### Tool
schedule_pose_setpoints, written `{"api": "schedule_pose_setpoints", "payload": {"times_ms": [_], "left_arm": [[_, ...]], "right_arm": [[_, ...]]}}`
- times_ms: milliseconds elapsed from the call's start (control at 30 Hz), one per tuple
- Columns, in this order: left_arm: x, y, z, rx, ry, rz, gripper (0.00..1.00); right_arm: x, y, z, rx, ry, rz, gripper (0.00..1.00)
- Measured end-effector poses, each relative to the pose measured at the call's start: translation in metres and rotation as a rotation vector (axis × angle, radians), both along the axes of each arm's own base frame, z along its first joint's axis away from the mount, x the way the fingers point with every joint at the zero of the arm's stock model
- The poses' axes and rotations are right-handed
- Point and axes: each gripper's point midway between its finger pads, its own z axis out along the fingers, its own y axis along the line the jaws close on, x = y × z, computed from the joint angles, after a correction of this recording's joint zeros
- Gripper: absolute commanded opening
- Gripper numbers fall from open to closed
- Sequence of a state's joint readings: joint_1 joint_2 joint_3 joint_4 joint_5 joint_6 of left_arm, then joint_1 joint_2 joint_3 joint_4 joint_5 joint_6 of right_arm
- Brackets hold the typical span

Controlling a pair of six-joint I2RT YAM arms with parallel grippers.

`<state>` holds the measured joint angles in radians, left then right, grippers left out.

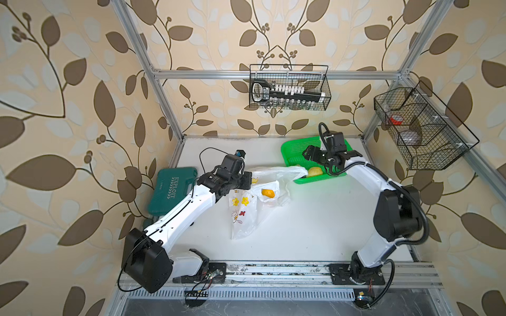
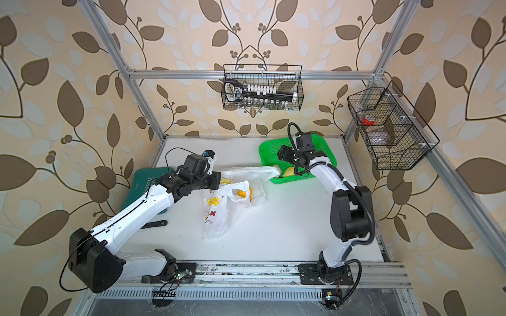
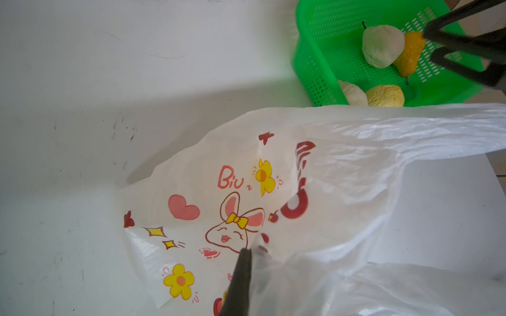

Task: Place the pears into plastic bags & tie knots
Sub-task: Pick up the pear from the basket, then place the pear in the plastic bag.

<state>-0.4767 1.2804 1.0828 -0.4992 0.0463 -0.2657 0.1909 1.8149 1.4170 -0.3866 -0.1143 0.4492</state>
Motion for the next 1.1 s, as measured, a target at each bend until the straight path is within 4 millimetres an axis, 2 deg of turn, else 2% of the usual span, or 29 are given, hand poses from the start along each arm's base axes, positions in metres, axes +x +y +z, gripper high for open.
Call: {"api": "schedule_pose_setpoints", "payload": {"times_ms": [100, 300, 467, 667, 767, 900, 1033, 1100], "left_arm": [[-0.001, -0.002, 0.001, -0.009, 0.001, -0.009, 0.0], [-0.001, -0.006, 0.002, -0.024, 0.002, -0.024, 0.0], [-0.001, -0.006, 0.003, -0.027, -0.001, -0.025, 0.0], [-0.002, -0.009, 0.003, -0.038, 0.002, -0.036, 0.0], [-0.002, -0.009, 0.002, -0.038, 0.004, -0.037, 0.0], [-0.002, -0.009, 0.002, -0.039, 0.004, -0.037, 0.0], [-0.002, -0.009, 0.002, -0.039, 0.004, -0.037, 0.0], [-0.002, -0.009, 0.002, -0.04, 0.005, -0.039, 0.0]], "right_arm": [[0.007, 0.014, -0.025, -0.1, 0.056, 0.062, 0.88], [0.011, 0.043, -0.036, -0.214, 0.074, 0.171, 0.89], [0.003, 0.042, -0.056, -0.281, 0.127, 0.197, 0.91], [-0.003, 0.039, -0.084, -0.318, 0.195, 0.217, 0.88], [-0.005, 0.039, -0.094, -0.328, 0.216, 0.23, 0.78], [-0.005, 0.04, -0.104, -0.333, 0.234, 0.247, 0.56], [-0.004, 0.038, -0.097, -0.324, 0.225, 0.233, 0.5], [-0.006, 0.034, -0.085, -0.308, 0.204, 0.22, 0.47]]}}
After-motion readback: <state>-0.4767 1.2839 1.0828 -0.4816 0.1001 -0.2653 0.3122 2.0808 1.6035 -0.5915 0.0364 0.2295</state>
